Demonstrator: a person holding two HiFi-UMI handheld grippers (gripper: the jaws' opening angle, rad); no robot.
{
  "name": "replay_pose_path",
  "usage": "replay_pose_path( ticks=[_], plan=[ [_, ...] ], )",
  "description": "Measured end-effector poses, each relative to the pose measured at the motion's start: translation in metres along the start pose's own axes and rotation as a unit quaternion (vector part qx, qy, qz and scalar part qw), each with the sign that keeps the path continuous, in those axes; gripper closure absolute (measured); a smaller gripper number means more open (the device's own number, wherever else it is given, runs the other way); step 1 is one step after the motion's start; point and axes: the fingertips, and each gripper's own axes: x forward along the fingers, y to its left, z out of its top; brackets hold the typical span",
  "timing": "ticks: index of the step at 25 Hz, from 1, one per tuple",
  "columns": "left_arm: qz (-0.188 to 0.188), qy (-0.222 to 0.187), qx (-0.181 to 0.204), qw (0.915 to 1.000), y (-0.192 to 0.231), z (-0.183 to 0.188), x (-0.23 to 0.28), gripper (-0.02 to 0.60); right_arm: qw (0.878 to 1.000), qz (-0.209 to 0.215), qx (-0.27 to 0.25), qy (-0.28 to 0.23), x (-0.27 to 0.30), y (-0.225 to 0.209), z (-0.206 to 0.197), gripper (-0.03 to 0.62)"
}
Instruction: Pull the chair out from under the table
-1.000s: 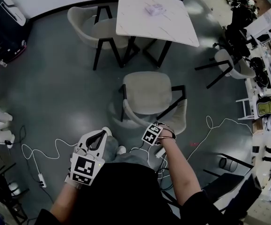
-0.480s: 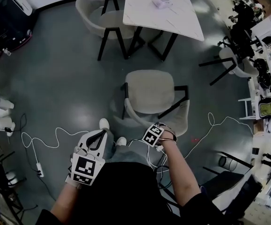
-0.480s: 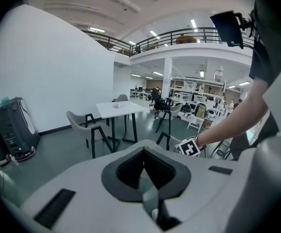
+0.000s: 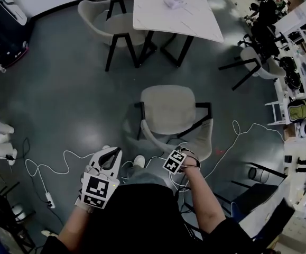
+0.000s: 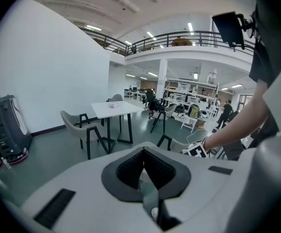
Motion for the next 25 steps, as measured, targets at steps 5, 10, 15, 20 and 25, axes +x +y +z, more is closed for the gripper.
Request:
replay_pose_path(
  ticks=[5,10,15,20,25],
  plan=[
    [-0.02,0.007,0.011,0.9997,0.024,-0.002,0.0,0.575,1.0,0.009,0.014,0.019,0.004,0.0,0.0,0.487],
    [-0.032,0.01,0.021,0.9992,0.055,0.0,0.0,0.575,0.999,0.015,0.027,0.038,0.006,-0.002,-0.002,0.485],
    [-0.043,0.006,0.027,0.9987,0.095,0.007,-0.005,0.575,0.998,0.015,0.037,0.045,0.002,-0.002,-0.001,0.485],
    [-0.055,-0.011,0.028,0.998,0.134,0.013,-0.011,0.575,0.996,0.009,0.07,0.063,-0.001,-0.005,-0.004,0.459],
    [-0.064,-0.019,0.029,0.9974,0.168,0.016,-0.016,0.575,0.992,0.036,0.104,0.069,-0.03,-0.004,0.012,0.444]
  ],
)
